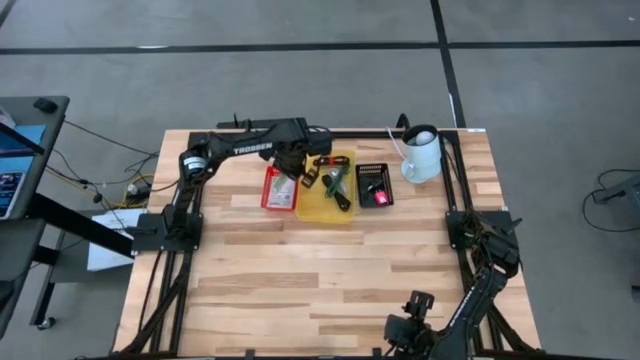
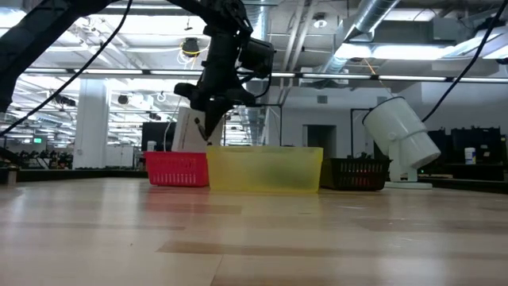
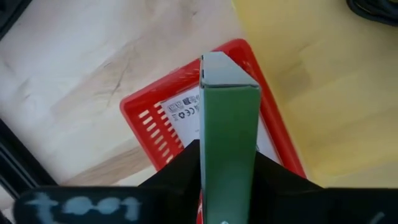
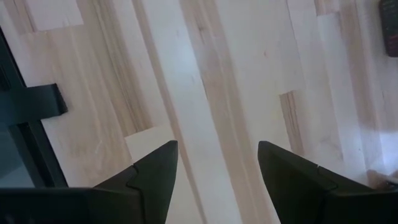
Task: Pick and place items into bin
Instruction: Put the card reader box in the red bin, then return to Home Position
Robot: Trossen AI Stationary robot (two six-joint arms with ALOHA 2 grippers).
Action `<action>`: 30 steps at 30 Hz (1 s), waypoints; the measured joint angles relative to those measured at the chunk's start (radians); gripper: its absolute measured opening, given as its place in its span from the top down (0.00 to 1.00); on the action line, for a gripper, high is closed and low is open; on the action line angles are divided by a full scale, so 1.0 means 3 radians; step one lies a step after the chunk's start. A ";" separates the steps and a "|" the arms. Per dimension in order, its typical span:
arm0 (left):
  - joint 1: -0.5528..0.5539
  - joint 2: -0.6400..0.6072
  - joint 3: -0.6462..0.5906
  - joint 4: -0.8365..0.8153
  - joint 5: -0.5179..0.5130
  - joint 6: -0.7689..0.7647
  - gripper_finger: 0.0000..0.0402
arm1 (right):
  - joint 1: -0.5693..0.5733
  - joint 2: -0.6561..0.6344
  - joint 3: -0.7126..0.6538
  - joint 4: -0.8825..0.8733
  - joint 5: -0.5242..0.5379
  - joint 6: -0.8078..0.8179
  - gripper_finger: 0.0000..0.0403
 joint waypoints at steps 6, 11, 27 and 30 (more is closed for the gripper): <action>-0.0053 0.0000 0.0001 0.0001 -0.0002 0.0076 0.69 | -0.0001 -0.0001 0.0000 0.0035 0.0001 -0.0001 0.45; -0.0064 0.0001 0.0001 -0.0010 -0.0025 0.0093 0.58 | 0.0000 0.0000 -0.0001 0.0039 0.0001 -0.0001 0.45; -0.0023 -0.0385 0.0094 -0.0390 -0.0076 0.0119 0.54 | -0.0036 0.0000 -0.0001 0.0065 0.0002 -0.0127 0.45; -0.0023 -0.0668 0.0102 -0.0391 -0.0207 0.0195 0.54 | -0.0053 0.0000 -0.0001 0.0064 0.0005 -0.0155 0.45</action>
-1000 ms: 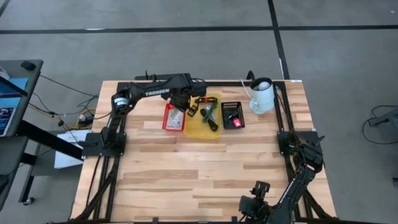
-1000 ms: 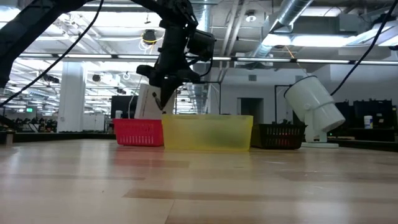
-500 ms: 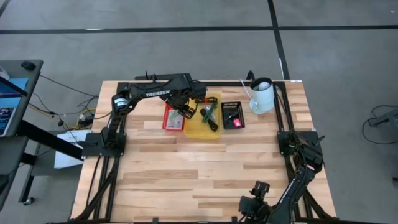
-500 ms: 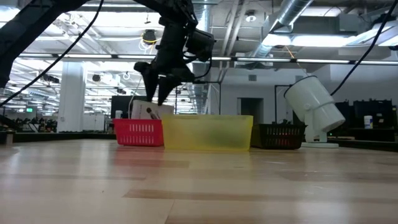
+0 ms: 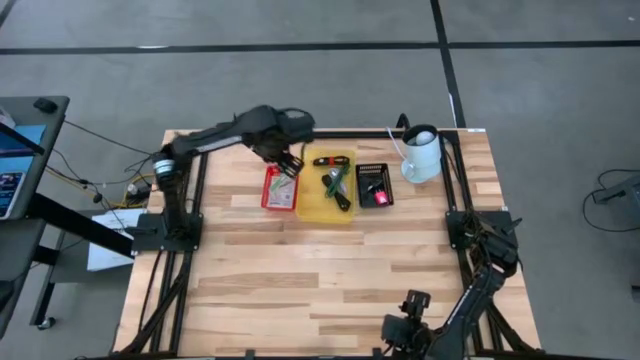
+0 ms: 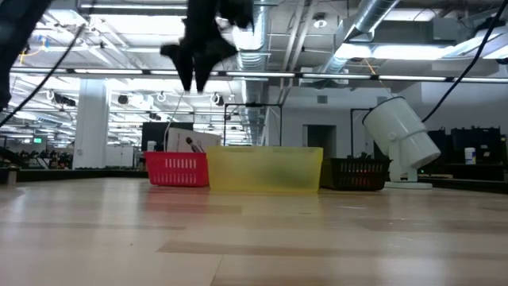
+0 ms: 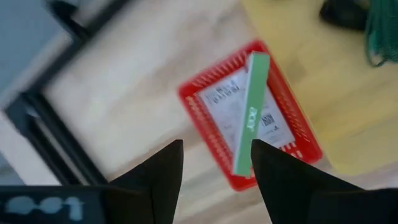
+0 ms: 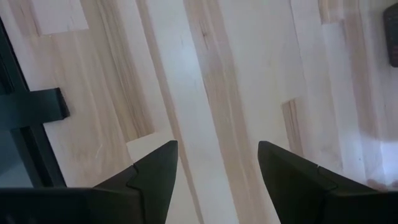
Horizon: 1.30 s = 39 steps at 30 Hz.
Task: Pick and place items into bin
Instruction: Return to Home Position
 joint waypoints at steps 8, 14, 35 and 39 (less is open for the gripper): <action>-0.0304 -0.0992 0.0006 0.0112 -0.0957 0.0113 0.54 | -0.0096 0.0000 0.0000 0.0002 0.0298 -0.0083 0.45; -0.0804 -0.1594 0.0001 0.0596 -0.1499 0.0162 0.54 | -0.0295 0.0000 0.0040 0.0072 0.1028 -0.0385 0.45; -0.2034 -0.3107 -0.2834 0.2730 -0.2009 0.0669 0.54 | -0.1132 -0.1017 0.0280 0.0136 0.2807 -0.1204 0.57; -0.2100 -0.3510 -0.3466 0.3459 -0.1847 0.1024 0.55 | -0.1269 -0.1313 0.0263 0.0138 0.2818 -0.1485 0.63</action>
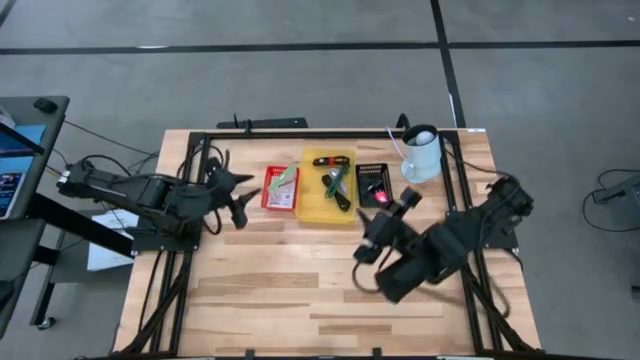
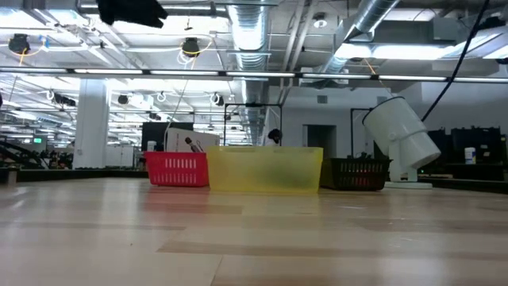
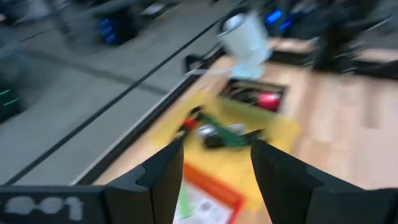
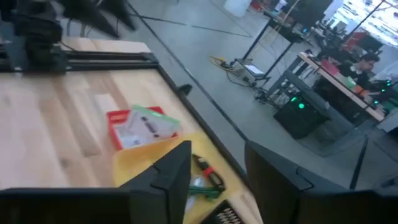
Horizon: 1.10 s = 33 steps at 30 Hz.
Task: Pick and place items into bin
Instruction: Return to Home Position
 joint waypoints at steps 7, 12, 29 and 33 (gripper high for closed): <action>-0.0063 -0.0567 -0.1119 0.1589 0.0739 0.0655 0.55 | -0.0320 -0.0677 -0.0507 0.0387 -0.0497 -0.0701 0.74; -0.0063 -0.0712 -0.1605 0.2072 0.0834 0.0710 0.55 | -0.0645 -0.1376 -0.1236 0.1654 -0.1366 -0.1729 0.79; -0.0062 -0.1285 -0.2498 0.2994 0.1195 0.0837 0.55 | -0.1841 -0.3140 -0.4186 0.4711 -0.3023 -0.2771 0.80; -0.0062 -0.1420 -0.2766 0.3258 0.1197 0.0878 0.55 | -0.2073 -0.3341 -0.4713 0.5200 -0.3318 -0.2639 0.80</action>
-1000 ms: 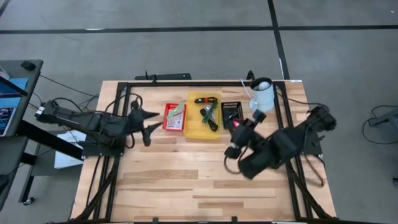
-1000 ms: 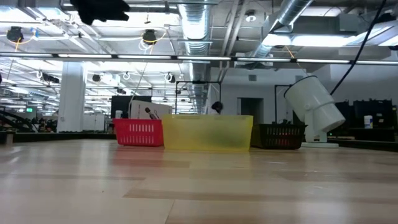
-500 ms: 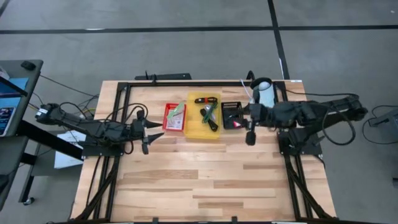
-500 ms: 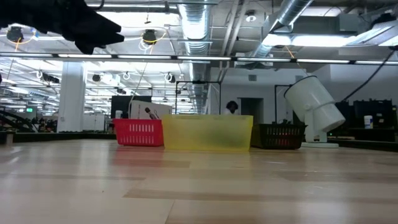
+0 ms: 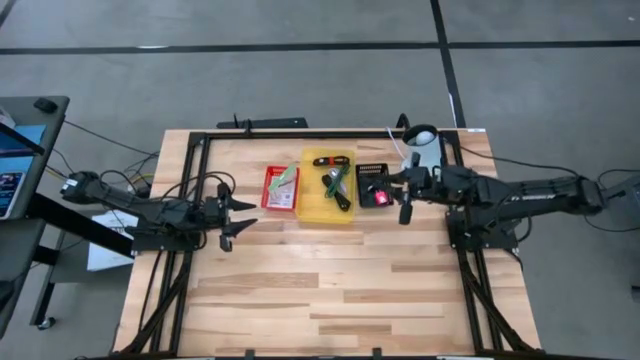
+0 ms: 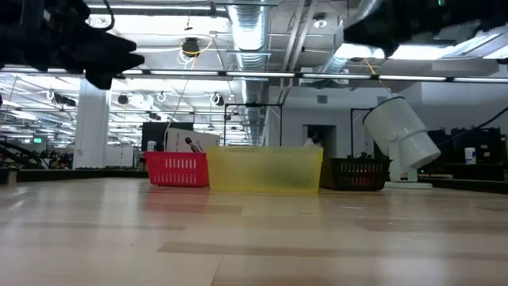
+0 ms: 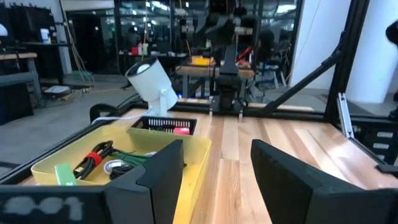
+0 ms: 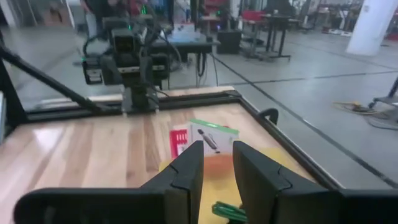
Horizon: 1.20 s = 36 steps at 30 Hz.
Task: Pick and place items into bin
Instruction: Return to Home Position
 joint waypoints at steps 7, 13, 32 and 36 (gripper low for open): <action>0.0004 -0.0081 -0.0089 0.0090 0.0105 0.0123 0.54 | -0.0353 -0.0225 -0.0840 0.1007 -0.0366 0.0180 0.80; 0.0004 -0.0079 -0.0090 0.0107 0.0173 0.0209 0.54 | -0.0510 -0.0240 -0.1341 0.1467 -0.0438 0.0343 0.80; 0.0006 -0.0079 -0.0092 0.0053 0.0160 0.0283 0.54 | -0.0251 -0.0289 -0.1728 0.1489 -0.0732 0.0551 0.80; 0.0008 -0.0079 -0.0092 0.0051 0.0159 0.0270 0.54 | -0.0273 -0.0235 -0.1728 0.1294 -0.0511 0.0912 0.80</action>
